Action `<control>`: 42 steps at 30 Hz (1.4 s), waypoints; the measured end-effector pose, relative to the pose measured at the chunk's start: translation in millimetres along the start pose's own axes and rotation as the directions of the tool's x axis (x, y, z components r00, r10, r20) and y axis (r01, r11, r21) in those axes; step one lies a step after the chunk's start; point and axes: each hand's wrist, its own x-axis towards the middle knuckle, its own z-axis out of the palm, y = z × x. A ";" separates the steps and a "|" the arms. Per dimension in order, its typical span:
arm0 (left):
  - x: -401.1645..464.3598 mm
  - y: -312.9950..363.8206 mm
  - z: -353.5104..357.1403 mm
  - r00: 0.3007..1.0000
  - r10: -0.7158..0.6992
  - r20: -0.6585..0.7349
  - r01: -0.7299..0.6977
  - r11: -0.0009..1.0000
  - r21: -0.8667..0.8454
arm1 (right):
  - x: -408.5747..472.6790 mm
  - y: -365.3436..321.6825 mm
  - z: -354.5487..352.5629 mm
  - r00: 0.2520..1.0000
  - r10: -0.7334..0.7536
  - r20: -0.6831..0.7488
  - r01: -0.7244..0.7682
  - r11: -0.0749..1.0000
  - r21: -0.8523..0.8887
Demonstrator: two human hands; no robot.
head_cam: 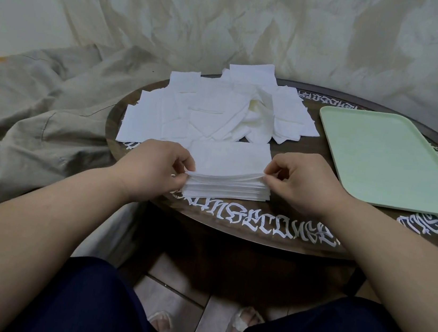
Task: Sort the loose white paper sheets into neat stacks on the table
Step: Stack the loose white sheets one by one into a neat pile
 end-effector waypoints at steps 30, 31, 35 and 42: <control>0.8 5.7 0.1 0.982 -0.092 -0.162 0.065 0.984 -0.166 | 3.6 -1.0 5.9 1.000 -0.016 -0.022 0.013 0.992 -0.127; 0.8 6.3 0.3 0.983 -0.095 -0.159 0.069 0.984 -0.163 | 3.8 -0.7 6.0 1.000 -0.012 -0.023 0.009 0.990 -0.141; 1.8 8.8 2.0 0.985 -0.085 -0.151 0.066 0.990 -0.122 | 3.7 1.5 6.2 0.998 0.004 -0.066 -0.012 0.992 -0.128; 5.1 9.6 3.3 0.987 -0.007 -0.158 0.005 1.000 -0.012 | 3.2 -0.7 3.6 0.976 0.169 -0.135 -0.169 0.986 0.007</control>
